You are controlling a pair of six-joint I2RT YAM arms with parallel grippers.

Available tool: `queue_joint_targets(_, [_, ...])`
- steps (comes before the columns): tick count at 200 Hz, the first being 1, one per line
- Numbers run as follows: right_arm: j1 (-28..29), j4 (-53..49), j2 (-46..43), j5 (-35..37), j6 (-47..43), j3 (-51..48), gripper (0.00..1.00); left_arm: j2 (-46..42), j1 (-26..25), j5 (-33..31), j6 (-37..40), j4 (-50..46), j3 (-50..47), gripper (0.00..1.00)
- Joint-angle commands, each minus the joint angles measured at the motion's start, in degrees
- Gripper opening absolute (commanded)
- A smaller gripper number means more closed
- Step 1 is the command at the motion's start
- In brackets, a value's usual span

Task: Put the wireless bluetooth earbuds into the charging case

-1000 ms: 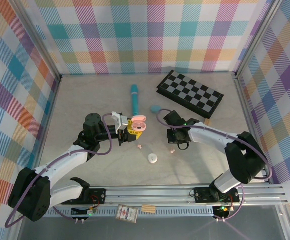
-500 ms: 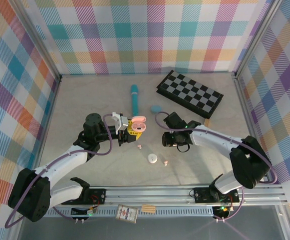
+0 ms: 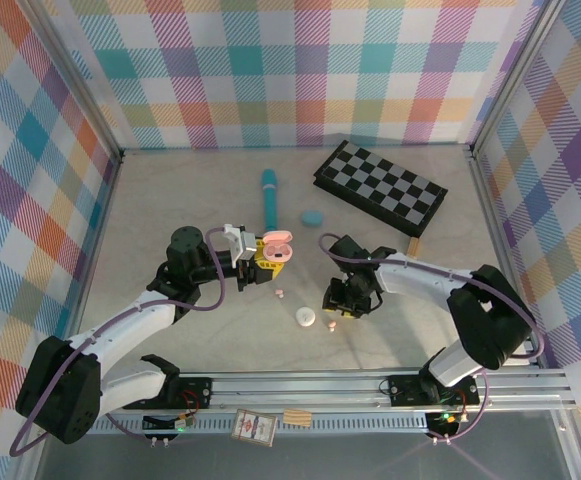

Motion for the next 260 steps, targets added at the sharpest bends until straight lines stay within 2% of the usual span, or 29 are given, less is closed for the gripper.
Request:
queue_joint_targets(1, [0.59,2.27,0.78,-4.06,9.30,-2.12,0.39,-1.66,0.67,0.11,1.10,0.86,0.62,0.34])
queue_joint_targets(64, [2.38,2.02,0.83,-4.04,13.35,-2.78,0.36,-1.94,0.84,0.17,1.36,0.56,0.48,0.34])
queue_joint_targets(121, [2.67,2.27,2.92,-3.60,13.11,-2.15,0.33,-1.93,0.89,0.40,1.33,0.43,0.66,0.34])
queue_joint_targets(187, [2.67,0.20,3.52,-1.25,10.89,-0.86,0.17,-1.92,0.93,0.43,1.36,0.62,0.57,0.34])
queue_joint_targets(232, [2.08,-0.17,-2.58,2.07,3.85,0.83,0.15,-2.13,0.93,0.59,1.08,0.35,0.57,0.34])
queue_joint_targets(250, [0.42,1.26,-5.24,-1.15,-1.45,1.64,0.15,-2.19,0.95,0.76,0.96,0.31,0.66,0.34])
queue_joint_targets(260, [-0.85,3.35,-6.86,-5.80,-4.94,1.67,0.15,-2.21,0.97,0.93,0.72,0.34,0.66,0.34])
